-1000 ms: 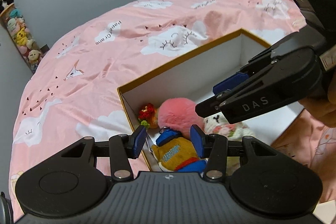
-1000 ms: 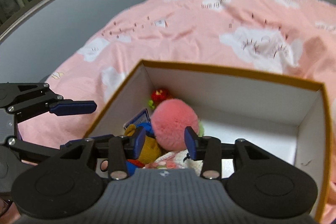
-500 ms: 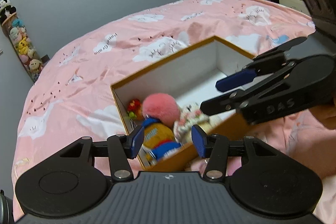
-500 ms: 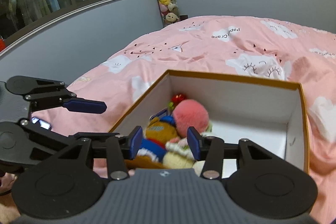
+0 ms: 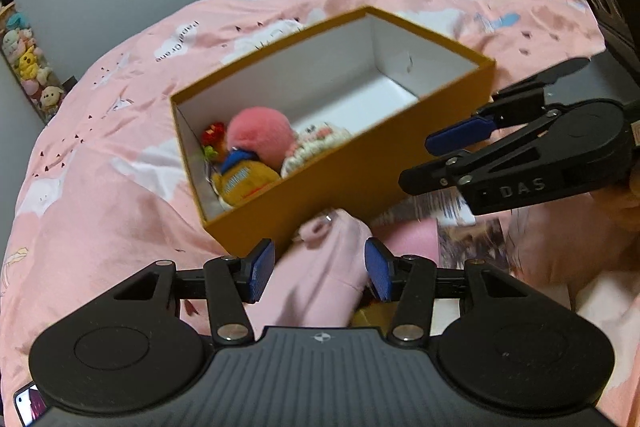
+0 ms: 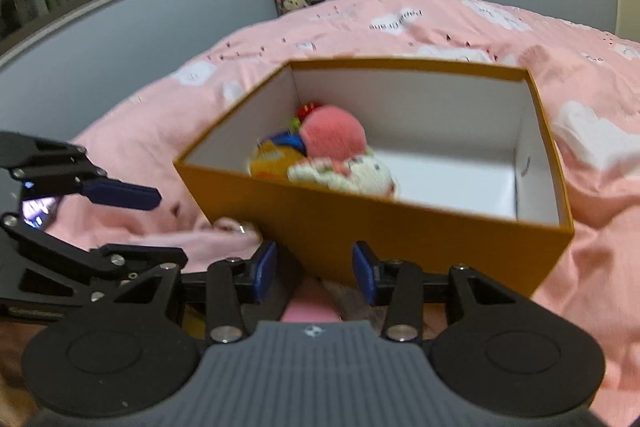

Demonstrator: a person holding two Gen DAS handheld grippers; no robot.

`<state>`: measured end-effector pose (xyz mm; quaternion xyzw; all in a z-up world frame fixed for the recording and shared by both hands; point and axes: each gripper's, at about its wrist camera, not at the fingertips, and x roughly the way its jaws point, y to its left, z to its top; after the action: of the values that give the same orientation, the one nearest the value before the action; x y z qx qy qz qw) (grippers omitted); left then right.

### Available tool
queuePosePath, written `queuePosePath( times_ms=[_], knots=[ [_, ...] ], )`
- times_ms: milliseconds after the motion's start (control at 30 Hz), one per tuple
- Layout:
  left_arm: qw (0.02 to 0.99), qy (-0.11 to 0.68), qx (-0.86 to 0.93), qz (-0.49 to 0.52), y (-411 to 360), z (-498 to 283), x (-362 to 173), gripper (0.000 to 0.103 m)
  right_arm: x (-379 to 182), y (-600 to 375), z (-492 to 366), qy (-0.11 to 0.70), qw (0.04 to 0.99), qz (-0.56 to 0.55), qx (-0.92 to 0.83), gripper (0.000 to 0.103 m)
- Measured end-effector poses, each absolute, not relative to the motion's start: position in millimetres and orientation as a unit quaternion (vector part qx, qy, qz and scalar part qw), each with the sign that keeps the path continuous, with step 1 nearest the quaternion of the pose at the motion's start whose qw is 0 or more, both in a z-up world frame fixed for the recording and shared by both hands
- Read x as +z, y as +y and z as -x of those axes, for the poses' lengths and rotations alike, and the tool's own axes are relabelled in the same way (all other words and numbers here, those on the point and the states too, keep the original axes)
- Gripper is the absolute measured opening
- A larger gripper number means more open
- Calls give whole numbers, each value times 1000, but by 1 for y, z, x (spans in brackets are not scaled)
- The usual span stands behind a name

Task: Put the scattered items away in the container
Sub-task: 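Move left tool to the light pink pouch while right tool approaches the black rectangular case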

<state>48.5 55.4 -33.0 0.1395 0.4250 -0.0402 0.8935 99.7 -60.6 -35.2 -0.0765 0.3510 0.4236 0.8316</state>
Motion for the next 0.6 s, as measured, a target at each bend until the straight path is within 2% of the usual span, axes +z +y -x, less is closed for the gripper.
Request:
queuePosePath(
  times_ms=[600],
  knots=[
    [849,478,10,-225,31,-63,-74,58,-54,-59,-93,381,824,101,408,47]
  ],
)
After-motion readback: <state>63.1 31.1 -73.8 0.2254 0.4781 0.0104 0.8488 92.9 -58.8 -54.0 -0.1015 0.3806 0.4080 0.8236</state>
